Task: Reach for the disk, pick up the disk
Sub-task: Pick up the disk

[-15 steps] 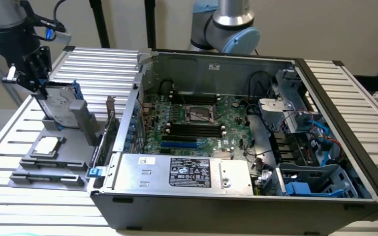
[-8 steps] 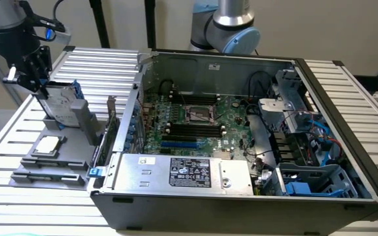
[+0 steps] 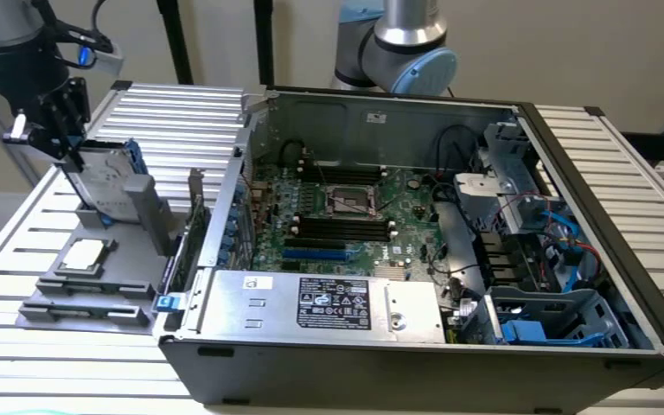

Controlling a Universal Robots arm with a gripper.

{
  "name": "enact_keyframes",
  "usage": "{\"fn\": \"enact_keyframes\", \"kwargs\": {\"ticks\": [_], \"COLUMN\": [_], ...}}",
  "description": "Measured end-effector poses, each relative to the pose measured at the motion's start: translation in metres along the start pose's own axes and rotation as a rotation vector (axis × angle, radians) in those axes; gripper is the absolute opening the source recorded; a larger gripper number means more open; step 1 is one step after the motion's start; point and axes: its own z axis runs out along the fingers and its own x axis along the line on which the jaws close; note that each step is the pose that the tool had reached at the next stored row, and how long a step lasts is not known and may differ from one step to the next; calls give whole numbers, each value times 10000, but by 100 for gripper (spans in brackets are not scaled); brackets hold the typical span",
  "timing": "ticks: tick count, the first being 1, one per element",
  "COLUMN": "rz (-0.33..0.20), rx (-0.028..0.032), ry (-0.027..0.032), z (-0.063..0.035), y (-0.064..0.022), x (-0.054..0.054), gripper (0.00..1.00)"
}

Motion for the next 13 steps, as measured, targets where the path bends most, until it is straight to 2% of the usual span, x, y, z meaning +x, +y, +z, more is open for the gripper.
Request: {"fn": "enact_keyframes", "kwargs": {"ticks": [13], "rz": [-3], "rx": [-1], "ry": [1], "z": [-573], "y": [9], "x": [-20], "gripper": [32]}}
